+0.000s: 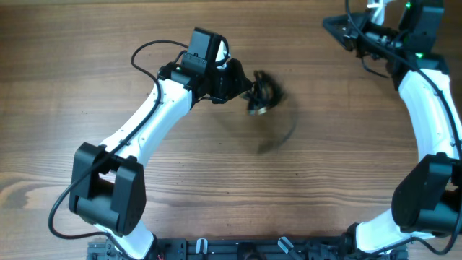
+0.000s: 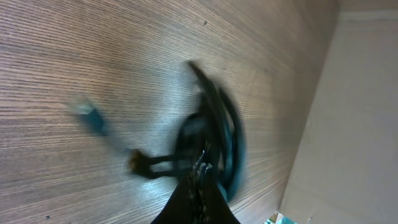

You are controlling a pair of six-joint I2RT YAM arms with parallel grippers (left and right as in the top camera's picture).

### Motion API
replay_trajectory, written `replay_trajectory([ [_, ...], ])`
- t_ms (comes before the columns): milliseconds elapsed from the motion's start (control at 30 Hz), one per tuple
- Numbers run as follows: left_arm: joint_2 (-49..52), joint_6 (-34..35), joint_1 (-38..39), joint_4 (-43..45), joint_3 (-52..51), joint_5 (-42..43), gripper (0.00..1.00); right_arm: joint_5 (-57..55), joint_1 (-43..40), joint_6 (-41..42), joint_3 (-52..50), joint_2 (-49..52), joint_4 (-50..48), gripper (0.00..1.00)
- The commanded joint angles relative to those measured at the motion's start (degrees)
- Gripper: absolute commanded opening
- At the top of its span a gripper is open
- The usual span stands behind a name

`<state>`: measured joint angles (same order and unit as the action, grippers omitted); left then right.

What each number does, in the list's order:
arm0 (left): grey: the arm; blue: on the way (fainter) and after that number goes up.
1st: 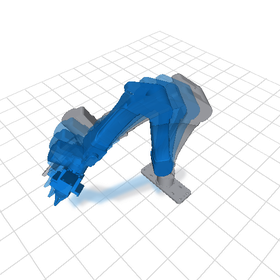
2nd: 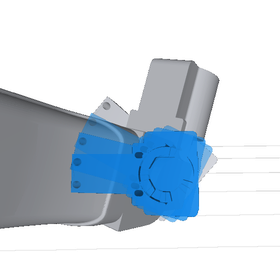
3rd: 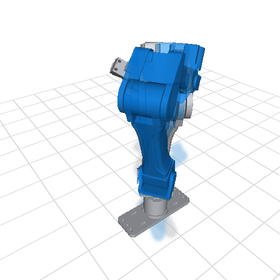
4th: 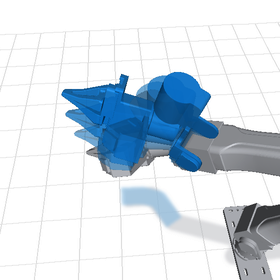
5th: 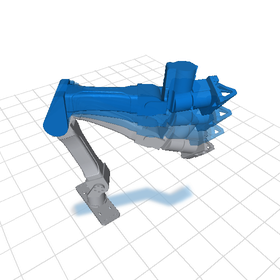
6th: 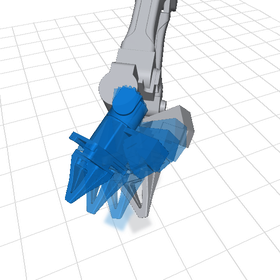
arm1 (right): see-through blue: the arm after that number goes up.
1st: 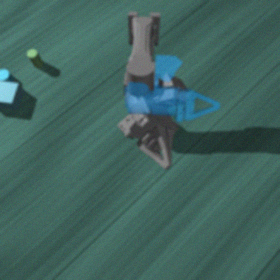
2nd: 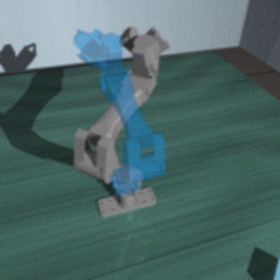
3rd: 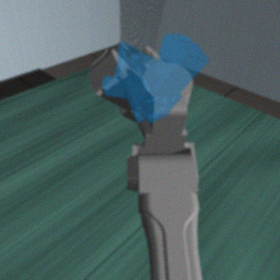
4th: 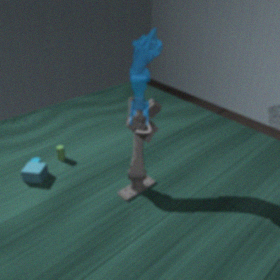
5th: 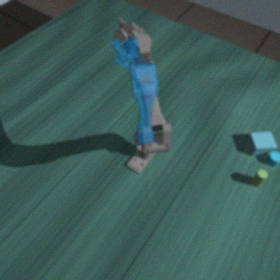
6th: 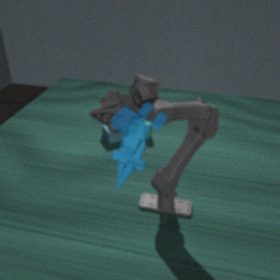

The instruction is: Untangle cables

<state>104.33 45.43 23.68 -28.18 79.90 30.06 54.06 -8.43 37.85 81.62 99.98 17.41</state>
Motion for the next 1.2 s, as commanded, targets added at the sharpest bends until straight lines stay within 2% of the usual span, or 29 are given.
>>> replay_trajectory([
  [0,0.07,-6.1,-0.31,6.1,-0.07,2.8,0.04,-2.12,2.84,-13.97,0.44,-1.53,7.76,0.21],
  [67,0.07,-9.14,-0.35,9.27,-0.07,4.22,0.04,-2.08,3.96,-17.07,0.44,-1.53,9.86,0.34],
  [133,0.07,-10.38,-0.39,12.52,-0.07,6.23,0.04,-2.14,5.51,-18.62,0.44,-1.53,11.47,0.52],
  [200,0.07,-10.29,-0.63,15.39,-0.07,8.39,0.04,-2.29,6.84,-19.71,0.39,-1.4,12.92,0.57],
  [300,0.04,-10.16,-1.51,16.39,-0.07,8.7,0.04,-6.32,8.31,-17.62,0.39,-0.85,15.91,0.57],
  [400,0.04,-10.14,-2.82,13.29,-0.07,7.1,0.04,-8.33,8.9,-17.66,0.37,-0.09,17.79,0.57],
  [467,0.04,-10.32,-3.85,7.67,-0.07,1.66,0.04,-10.32,8.79,-16.44,0.37,0.2,18.34,0.57],
  [567,0.04,-10.32,-5.07,-1.97,-0.07,-10.14,0.09,-11.54,8.57,-16.41,0.37,0.2,18.51,0.59],
  [633,0.04,-10.32,-5.79,-6.84,-0.07,-15.08,0.12,-12.35,8.57,-16.48,0.37,0.2,18.82,0.6],
  [767,0.04,-10.75,-7.8,-13.38,-0.07,-21.86,0.33,-14.45,8.57,-16.87,0.37,0.2,19.71,0.63],
  [867,0.2,-10.73,-9.7,-15.19,-0.11,-28.33,0.35,-14.43,8.59,-16.85,0.37,0.2,19.71,0.63],
  [933,0.98,-10.71,-10.54,-14.88,-0.33,-30.77,0.31,-14.43,8.59,-16.87,0.37,0.2,19.74,0.63],
  [1100,5.22,-10.71,-10.82,-10.12,-0.61,-31.21,0.3,-14.45,8.59,-16.9,0.37,0.2,19.78,0.64],
  [1167,7.52,-10.71,-10.71,-8.2,-0.61,-31.21,0.34,-14.45,8.59,-16.92,0.37,0.2,20.15,0.64],
])
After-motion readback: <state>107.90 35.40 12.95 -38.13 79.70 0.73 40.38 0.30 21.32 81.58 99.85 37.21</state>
